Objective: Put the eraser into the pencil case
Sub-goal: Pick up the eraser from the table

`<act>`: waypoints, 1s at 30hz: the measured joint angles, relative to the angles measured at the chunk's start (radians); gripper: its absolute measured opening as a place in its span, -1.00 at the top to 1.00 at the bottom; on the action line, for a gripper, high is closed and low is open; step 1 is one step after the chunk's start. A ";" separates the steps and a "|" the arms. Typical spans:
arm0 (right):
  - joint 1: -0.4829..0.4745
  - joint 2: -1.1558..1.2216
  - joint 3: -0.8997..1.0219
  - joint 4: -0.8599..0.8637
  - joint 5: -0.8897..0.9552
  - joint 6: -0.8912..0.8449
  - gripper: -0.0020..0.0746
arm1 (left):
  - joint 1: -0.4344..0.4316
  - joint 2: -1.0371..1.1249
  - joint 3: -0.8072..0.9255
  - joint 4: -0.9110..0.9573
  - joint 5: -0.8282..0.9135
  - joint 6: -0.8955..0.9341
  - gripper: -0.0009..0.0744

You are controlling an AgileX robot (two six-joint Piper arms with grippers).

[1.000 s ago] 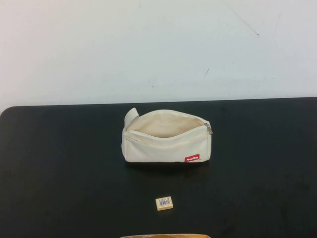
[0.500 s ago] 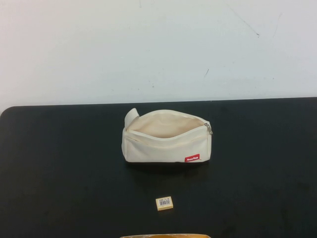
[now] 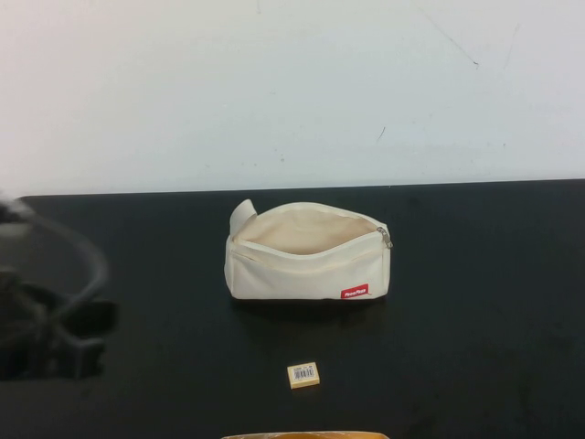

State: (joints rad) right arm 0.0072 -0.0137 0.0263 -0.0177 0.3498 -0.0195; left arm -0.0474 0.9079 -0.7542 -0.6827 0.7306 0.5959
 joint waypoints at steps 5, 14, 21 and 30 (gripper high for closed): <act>0.000 0.000 0.000 0.000 0.000 0.000 0.95 | -0.039 0.186 -0.111 -0.034 0.118 0.063 0.98; 0.000 0.000 0.000 0.000 0.000 0.000 0.95 | -0.416 0.432 -0.266 0.249 0.129 -0.074 0.98; 0.000 0.000 0.000 0.000 0.000 0.000 0.95 | -0.624 0.657 -0.407 0.636 0.140 -0.292 0.90; 0.000 0.000 0.000 0.000 0.000 0.000 0.95 | -0.689 0.858 -0.514 0.791 0.125 -0.288 0.10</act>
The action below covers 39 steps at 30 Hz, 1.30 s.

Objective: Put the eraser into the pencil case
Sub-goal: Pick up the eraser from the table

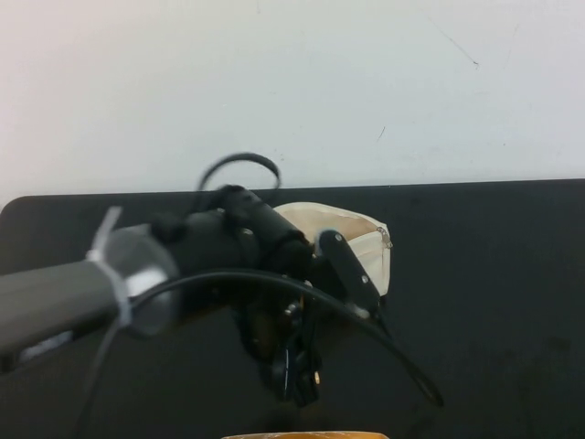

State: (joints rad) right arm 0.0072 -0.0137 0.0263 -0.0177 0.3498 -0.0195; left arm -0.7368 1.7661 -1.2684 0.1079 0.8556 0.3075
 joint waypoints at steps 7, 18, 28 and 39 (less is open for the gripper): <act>0.000 0.000 0.000 0.000 0.000 0.000 0.95 | 0.000 0.124 -0.036 0.018 -0.058 0.033 -0.08; 0.000 0.000 0.000 0.000 0.000 0.000 0.95 | -0.005 0.205 -0.043 0.022 -0.136 0.034 -0.09; 0.000 0.000 0.000 0.000 0.000 0.000 0.95 | -0.007 0.239 -0.052 0.052 -0.191 0.038 -0.02; 0.000 0.000 0.000 0.000 0.000 0.000 0.95 | -0.007 0.245 -0.058 0.058 -0.183 0.034 0.49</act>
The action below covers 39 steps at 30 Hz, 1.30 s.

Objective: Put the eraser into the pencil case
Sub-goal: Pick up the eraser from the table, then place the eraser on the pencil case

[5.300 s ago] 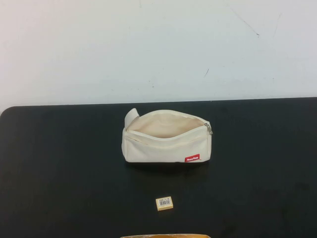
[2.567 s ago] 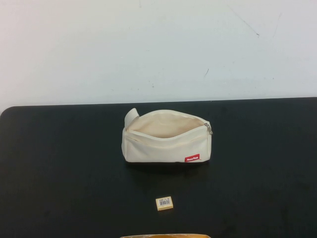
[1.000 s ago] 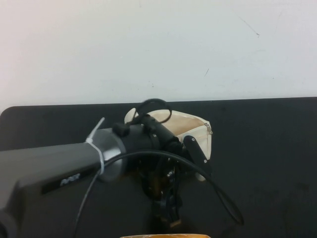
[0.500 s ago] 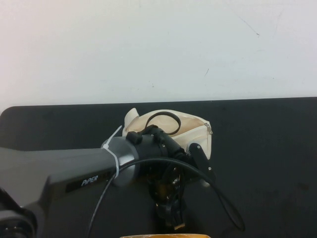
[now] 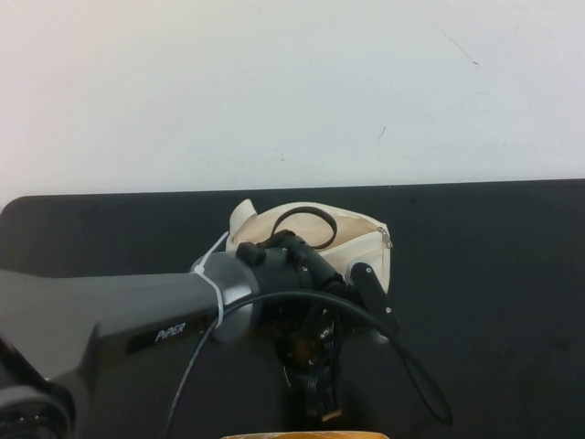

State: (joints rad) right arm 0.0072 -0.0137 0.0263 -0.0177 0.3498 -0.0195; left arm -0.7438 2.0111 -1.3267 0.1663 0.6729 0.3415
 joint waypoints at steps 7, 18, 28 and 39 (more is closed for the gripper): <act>0.000 0.000 0.000 0.000 0.000 0.000 0.95 | 0.000 0.005 -0.069 -0.013 0.197 0.000 0.49; 0.000 0.000 0.000 0.000 0.000 0.000 0.95 | 0.000 0.005 -0.442 -0.045 0.506 0.000 0.49; 0.000 0.000 0.000 0.000 0.000 0.000 0.95 | 0.000 0.007 -0.646 0.094 0.339 -0.003 0.49; 0.000 0.000 0.000 0.000 0.000 0.000 0.95 | 0.037 0.080 -0.647 0.163 0.303 -0.087 0.31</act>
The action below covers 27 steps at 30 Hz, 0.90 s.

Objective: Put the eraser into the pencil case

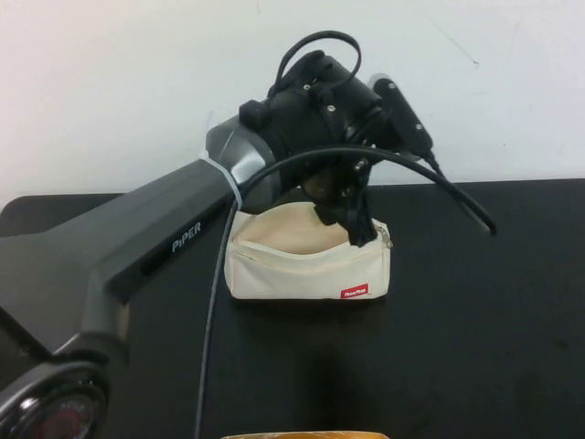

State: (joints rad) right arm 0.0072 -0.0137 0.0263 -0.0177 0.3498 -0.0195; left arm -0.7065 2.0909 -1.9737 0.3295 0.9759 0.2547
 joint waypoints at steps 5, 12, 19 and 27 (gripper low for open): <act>0.000 0.000 0.000 0.000 0.000 0.000 0.95 | 0.018 0.004 -0.002 0.073 -0.014 -0.060 -0.17; 0.000 0.000 0.000 0.000 0.000 0.000 0.95 | 0.020 -0.053 -0.002 0.121 -0.068 -0.112 0.66; 0.000 0.000 0.000 0.000 0.000 0.000 0.95 | 0.020 -0.299 -0.002 0.119 -0.098 -0.204 0.96; 0.000 0.000 0.000 0.000 0.000 0.000 0.95 | 0.020 -0.576 -0.002 0.105 -0.150 -0.227 0.97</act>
State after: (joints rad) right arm 0.0072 -0.0137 0.0263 -0.0177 0.3498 -0.0195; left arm -0.6863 1.5145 -1.9759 0.4341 0.8259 0.0279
